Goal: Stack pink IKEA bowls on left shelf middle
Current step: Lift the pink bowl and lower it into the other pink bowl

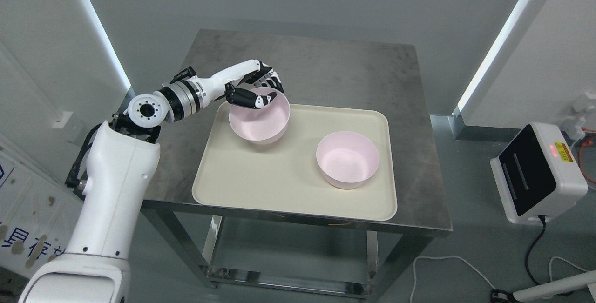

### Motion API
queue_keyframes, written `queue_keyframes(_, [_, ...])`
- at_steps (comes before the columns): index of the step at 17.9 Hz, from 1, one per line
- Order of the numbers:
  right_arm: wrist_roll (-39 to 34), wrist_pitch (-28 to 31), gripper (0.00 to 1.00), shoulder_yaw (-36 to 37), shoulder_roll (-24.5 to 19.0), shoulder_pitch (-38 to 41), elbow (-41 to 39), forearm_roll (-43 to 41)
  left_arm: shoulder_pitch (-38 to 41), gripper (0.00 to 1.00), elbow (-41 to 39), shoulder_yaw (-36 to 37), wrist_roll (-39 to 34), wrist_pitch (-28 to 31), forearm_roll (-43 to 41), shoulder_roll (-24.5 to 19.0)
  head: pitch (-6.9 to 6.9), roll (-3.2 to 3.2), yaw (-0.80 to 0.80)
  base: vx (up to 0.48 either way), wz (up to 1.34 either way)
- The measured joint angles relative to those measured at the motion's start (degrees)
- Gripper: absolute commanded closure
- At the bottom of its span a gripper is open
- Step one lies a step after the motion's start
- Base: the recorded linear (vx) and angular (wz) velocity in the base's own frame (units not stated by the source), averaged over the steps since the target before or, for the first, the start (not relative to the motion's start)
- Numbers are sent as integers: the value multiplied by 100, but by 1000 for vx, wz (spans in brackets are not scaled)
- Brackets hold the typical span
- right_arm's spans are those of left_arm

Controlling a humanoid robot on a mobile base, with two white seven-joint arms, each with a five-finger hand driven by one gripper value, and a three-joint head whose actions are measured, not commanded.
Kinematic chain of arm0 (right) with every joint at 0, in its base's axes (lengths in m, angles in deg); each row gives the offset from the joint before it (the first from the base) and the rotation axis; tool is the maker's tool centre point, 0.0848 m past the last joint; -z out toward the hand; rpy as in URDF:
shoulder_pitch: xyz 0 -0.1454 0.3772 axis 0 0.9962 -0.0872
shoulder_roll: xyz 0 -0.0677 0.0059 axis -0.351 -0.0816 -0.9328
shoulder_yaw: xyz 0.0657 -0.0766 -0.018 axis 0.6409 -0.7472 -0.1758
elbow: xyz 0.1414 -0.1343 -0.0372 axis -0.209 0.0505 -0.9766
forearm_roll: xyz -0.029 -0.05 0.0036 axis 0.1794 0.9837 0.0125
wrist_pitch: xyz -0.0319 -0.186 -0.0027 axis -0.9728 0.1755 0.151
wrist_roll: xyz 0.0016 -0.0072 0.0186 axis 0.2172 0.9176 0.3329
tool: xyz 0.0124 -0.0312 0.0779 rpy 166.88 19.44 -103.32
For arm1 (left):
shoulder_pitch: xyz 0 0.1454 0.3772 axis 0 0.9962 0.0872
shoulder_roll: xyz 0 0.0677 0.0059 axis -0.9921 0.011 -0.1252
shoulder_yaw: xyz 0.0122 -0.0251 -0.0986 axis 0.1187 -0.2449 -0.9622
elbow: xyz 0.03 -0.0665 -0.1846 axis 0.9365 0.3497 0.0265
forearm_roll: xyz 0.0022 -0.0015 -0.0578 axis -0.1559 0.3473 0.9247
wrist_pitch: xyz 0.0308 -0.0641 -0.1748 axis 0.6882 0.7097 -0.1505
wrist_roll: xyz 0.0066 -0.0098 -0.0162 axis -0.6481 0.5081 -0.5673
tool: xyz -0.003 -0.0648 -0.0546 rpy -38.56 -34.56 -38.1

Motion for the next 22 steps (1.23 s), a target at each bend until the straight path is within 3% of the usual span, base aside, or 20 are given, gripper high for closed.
queue_keyframes(5, [0, 0, 0, 0, 0, 0, 0, 0, -274, 99, -174, 225, 113, 28, 85, 232, 0, 0, 0, 0, 0])
queue_keyframes(13, [0, 0, 0, 0, 0, 1, 0, 0, -420, 97, -329, 1922, -306, 303, 513, 433, 0, 0, 0, 0, 0])
queue_keyframes(19, [0, 0, 0, 0, 0, 0, 0, 0, -447, 96, -366, 2745, -426, 597, 589, 506, 0, 0, 0, 0, 0])
queue_keyframes(20, [0, 0, 0, 0, 0, 1, 0, 0, -450, 92, -370, 2837, -433, 608, 598, 514, 0, 0, 0, 0, 0])
queue_keyframes(21, [0, 0, 0, 0, 0, 1, 0, 0, -457, 79, -376, 2920, -456, 610, 604, 522, 0, 0, 0, 0, 0])
queue_keyframes(22, [0, 0, 0, 0, 0, 1, 0, 0, -459, 58, -380, 2975, -470, 611, 609, 528, 0, 0, 0, 0, 0])
